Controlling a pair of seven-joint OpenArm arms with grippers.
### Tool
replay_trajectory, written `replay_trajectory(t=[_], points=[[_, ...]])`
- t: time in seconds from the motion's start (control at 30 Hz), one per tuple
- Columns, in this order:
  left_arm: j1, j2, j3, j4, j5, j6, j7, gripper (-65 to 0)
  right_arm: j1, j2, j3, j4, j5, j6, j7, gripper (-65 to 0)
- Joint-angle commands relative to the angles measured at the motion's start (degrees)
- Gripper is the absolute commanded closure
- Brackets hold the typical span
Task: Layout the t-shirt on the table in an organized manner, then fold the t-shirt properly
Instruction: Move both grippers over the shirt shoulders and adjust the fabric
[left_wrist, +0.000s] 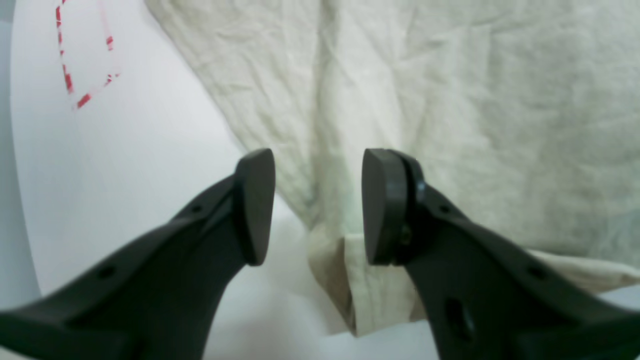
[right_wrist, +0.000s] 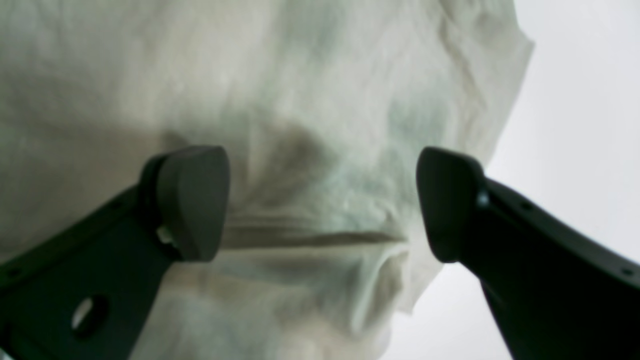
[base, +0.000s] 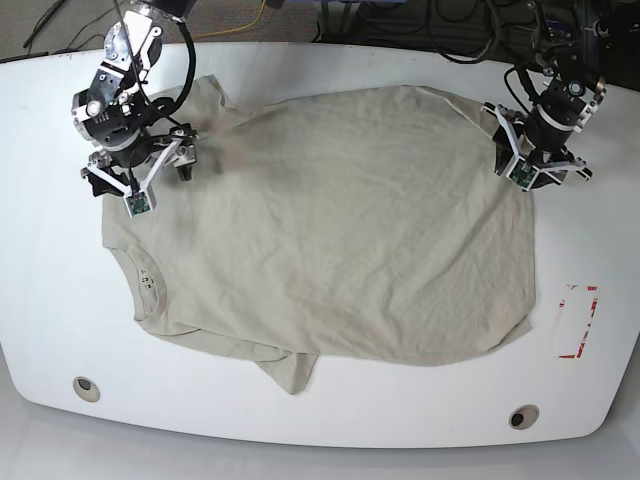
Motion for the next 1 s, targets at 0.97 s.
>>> replay_trajectory(t=[0.97], points=[[7.8,0.1,-0.5,0.5,-2.2,0.5,-1.2,-26.7,9.4,5.8,21.1,-17.7,9.1,0.0,1.2,-56.6]])
